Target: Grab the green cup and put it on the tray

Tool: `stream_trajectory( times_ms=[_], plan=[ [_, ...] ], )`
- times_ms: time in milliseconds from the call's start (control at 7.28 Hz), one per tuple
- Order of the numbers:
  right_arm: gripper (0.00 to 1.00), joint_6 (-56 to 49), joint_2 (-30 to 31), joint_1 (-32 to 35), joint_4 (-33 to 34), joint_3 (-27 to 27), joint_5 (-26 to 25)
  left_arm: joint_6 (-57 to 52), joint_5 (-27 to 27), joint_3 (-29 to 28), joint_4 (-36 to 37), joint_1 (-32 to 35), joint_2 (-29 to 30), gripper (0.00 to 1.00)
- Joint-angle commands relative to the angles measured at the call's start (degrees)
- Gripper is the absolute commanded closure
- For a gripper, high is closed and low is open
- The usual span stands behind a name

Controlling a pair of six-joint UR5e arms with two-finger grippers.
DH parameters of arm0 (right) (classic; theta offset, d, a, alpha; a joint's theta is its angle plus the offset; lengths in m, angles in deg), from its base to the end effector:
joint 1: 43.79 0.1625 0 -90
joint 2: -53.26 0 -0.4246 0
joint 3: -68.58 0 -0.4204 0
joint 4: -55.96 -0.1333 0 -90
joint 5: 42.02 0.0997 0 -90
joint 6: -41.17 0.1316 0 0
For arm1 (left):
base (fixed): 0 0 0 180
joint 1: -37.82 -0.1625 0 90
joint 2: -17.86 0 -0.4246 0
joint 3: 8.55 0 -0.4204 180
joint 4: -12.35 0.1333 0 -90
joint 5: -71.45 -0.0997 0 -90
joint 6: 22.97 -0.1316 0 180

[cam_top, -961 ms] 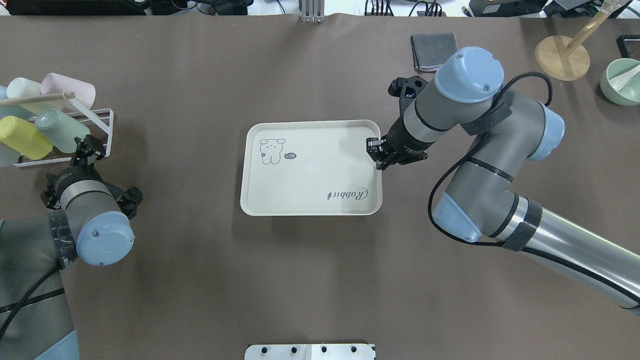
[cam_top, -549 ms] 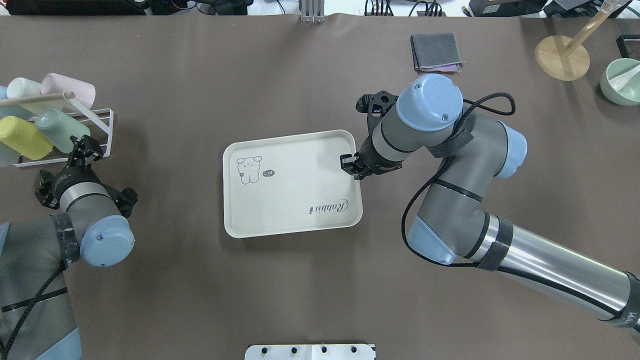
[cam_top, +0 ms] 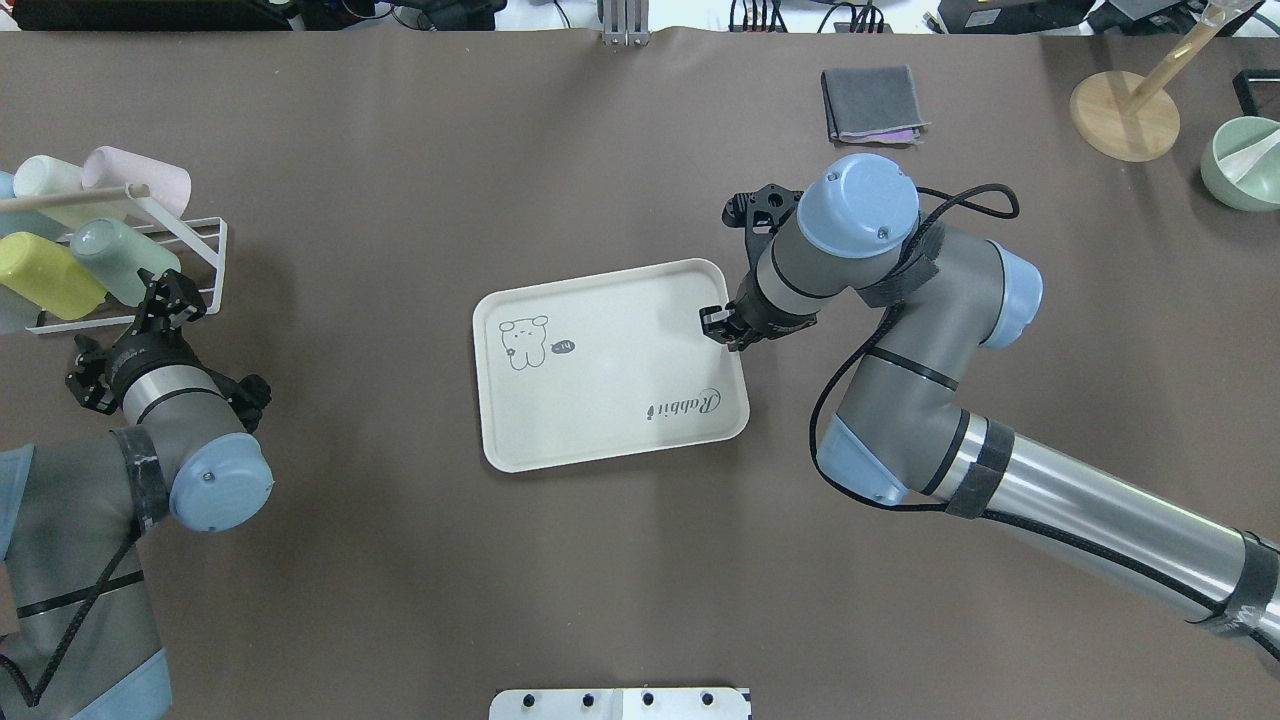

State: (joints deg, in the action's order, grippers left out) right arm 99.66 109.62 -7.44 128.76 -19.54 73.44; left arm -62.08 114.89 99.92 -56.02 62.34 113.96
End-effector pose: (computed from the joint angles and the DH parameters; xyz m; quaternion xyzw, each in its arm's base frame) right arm -0.5568 -0.5050 0.2975 0.0592 -0.4473 -0.0537 0.8908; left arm 0.3887 -0.4289 0.4951 0.1131 -0.3793 0.7203 0.5696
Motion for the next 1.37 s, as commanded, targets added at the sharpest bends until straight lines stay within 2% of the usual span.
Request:
stream_trajectory(
  times_ms=[0, 137, 275, 412, 549, 687, 961, 1236],
  plan=[
    [1.00, -0.04, 0.42, 0.73, -0.12, 0.93, 0.11, 0.00, -3.17, -2.38, 0.08, -0.43, 0.40, 0.02],
    [0.73, 0.05, 0.51, 1.08, -0.12, 1.54, 0.20, 0.00, -3.45, -3.00, 0.08, -0.44, 0.40, 0.02],
    [0.61, 0.05, 1.47, 1.35, -0.12, 1.55, 0.20, 0.00, -4.58, -3.61, -0.01, -0.61, 0.49, 0.02],
    [0.56, 0.13, 1.83, 1.87, -0.12, 1.55, 0.20, 0.08, -6.50, -4.84, -0.09, -1.31, 1.01, 0.02],
    [0.37, -0.04, 2.44, 3.10, 0.31, 1.55, 1.50, 0.17, -6.52, -5.28, -0.18, -1.40, 1.01, 0.02],
    [0.00, -0.22, 3.31, 5.02, 0.75, 1.46, 3.69, 0.17, -6.87, -5.55, -0.10, -1.84, 1.01, 0.02],
    [0.00, -4.31, 6.30, 10.63, 2.24, 0.59, 5.82, 0.26, -10.81, -6.95, -0.01, -1.84, 1.10, 0.02],
    [0.00, -21.92, 9.99, 18.19, 12.04, -4.14, 6.79, 0.09, -11.44, -6.96, -0.10, -1.76, 1.10, 0.02]
  ],
)
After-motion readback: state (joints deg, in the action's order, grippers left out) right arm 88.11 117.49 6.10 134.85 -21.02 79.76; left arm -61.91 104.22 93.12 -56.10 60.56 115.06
